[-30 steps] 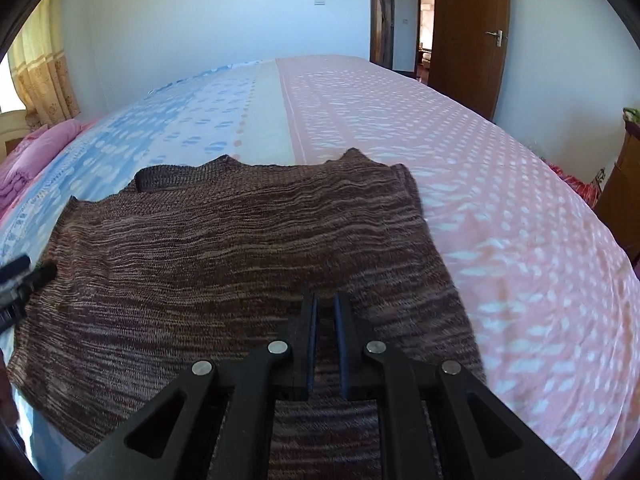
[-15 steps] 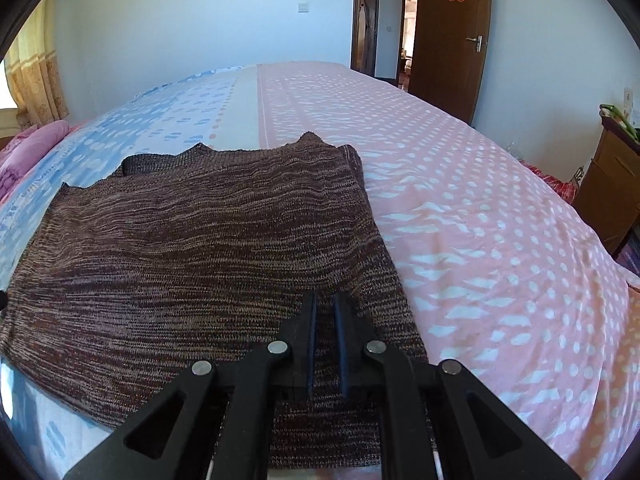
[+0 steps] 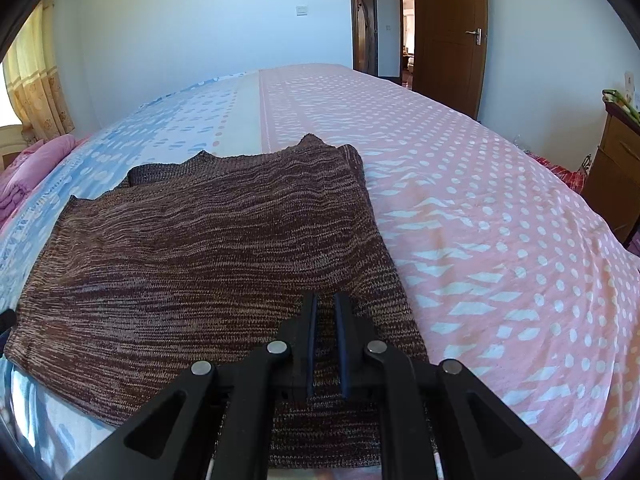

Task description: Fold small clothes

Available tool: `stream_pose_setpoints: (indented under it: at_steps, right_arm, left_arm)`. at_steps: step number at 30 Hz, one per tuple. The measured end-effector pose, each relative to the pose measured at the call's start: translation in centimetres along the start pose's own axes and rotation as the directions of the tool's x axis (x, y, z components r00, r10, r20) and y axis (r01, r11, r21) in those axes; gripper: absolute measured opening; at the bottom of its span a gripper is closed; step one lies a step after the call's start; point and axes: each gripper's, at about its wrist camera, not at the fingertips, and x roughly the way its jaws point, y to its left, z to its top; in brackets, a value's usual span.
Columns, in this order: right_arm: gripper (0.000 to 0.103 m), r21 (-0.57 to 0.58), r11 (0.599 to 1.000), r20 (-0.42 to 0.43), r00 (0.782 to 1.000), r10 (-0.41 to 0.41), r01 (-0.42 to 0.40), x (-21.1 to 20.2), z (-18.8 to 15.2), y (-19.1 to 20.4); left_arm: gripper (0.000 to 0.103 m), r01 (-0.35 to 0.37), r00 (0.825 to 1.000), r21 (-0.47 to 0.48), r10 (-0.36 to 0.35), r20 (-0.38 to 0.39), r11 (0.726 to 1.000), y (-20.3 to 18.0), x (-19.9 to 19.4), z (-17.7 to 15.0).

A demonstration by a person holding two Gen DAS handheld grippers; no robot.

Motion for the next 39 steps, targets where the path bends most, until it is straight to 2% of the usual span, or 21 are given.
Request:
stream_pose_setpoints:
  at_steps: [1,2,5,9,13,15,18,22,25,27,30,34,35,36,37,38,39]
  right_arm:
    - [0.009,0.002,1.000,0.001,1.000,0.003,-0.003,0.0,0.0,0.0]
    - [0.009,0.005,1.000,0.001,1.000,0.006,-0.006,0.0,0.0,-0.1]
    - [0.009,0.010,1.000,0.000,1.000,0.010,-0.010,0.0,-0.1,-0.1]
    - [0.009,0.005,1.000,-0.002,1.000,0.005,-0.005,0.0,-0.1,0.1]
    - [0.009,0.003,1.000,0.001,1.000,0.004,-0.004,0.0,-0.1,0.1]
    - [0.009,0.003,1.000,0.000,1.000,0.004,-0.004,0.0,-0.1,0.1]
    - [0.009,0.003,1.000,0.000,1.000,0.004,-0.004,0.0,-0.1,0.1]
    - [0.009,0.003,1.000,0.000,1.000,0.004,-0.004,0.0,-0.1,0.1]
    - [0.009,0.003,1.000,0.000,1.000,0.004,-0.004,0.0,-0.1,0.1]
    - [0.009,0.003,1.000,0.000,1.000,0.004,-0.004,0.0,0.0,0.1]
    - [0.009,0.001,1.000,-0.001,1.000,0.004,-0.004,0.1,0.0,0.0]
    - [0.009,0.002,1.000,-0.001,1.000,0.005,-0.005,0.0,0.0,0.1]
    - [0.009,0.002,1.000,-0.001,1.000,0.005,-0.005,0.0,0.0,0.1]
    - [0.009,0.003,1.000,0.000,1.000,0.006,-0.006,0.0,0.0,0.1]
    - [0.009,0.003,1.000,0.001,1.000,0.007,-0.007,0.0,0.0,0.0]
    - [0.009,0.004,1.000,0.003,1.000,0.008,-0.008,0.0,0.0,0.0]
    - [0.009,0.003,1.000,0.007,1.000,0.007,-0.007,-0.1,0.0,0.0]
  left_arm:
    - [0.096,0.046,0.999,-0.030,-0.046,-0.005,0.998,0.0,0.2,0.4]
    - [0.096,0.054,0.999,-0.046,-0.054,0.002,0.997,-0.1,0.4,0.8]
    - [0.096,0.025,1.000,-0.037,-0.025,0.009,0.999,-0.2,1.8,1.9]
    - [0.095,0.040,0.999,-0.027,-0.040,0.024,0.999,0.0,2.0,1.9]
    - [0.064,0.085,0.995,-0.067,-0.081,0.058,0.994,1.3,1.0,1.3]
    - [0.060,0.112,0.991,-0.098,-0.104,0.088,0.989,1.9,0.4,1.1]
    - [0.060,0.102,0.987,-0.060,-0.094,0.129,0.993,1.2,-0.3,0.7]
    - [0.060,0.149,0.983,-0.022,-0.146,0.108,0.989,0.7,-0.2,0.6]
    - [0.060,0.177,0.980,-0.048,-0.172,0.097,0.983,1.0,0.1,0.7]
    - [0.065,0.155,0.987,-0.077,-0.152,0.046,0.985,1.2,1.3,1.1]
    - [0.072,0.150,0.989,-0.085,-0.147,0.033,0.985,0.9,1.9,2.1]
    - [0.071,0.181,0.983,-0.140,-0.180,0.022,0.973,1.3,3.3,3.6]
    - [0.068,0.184,0.983,-0.139,-0.183,0.022,0.973,1.3,3.5,3.8]
    - [0.053,0.175,0.985,-0.132,-0.174,0.021,0.976,1.3,3.8,4.0]
    - [0.029,0.160,0.987,-0.134,-0.160,0.014,0.978,1.5,4.1,3.9]
    - [0.021,0.146,0.989,-0.156,-0.147,0.005,0.977,2.0,4.4,3.7]
    - [0.019,0.160,0.987,-0.184,-0.161,0.010,0.970,2.5,4.5,3.6]
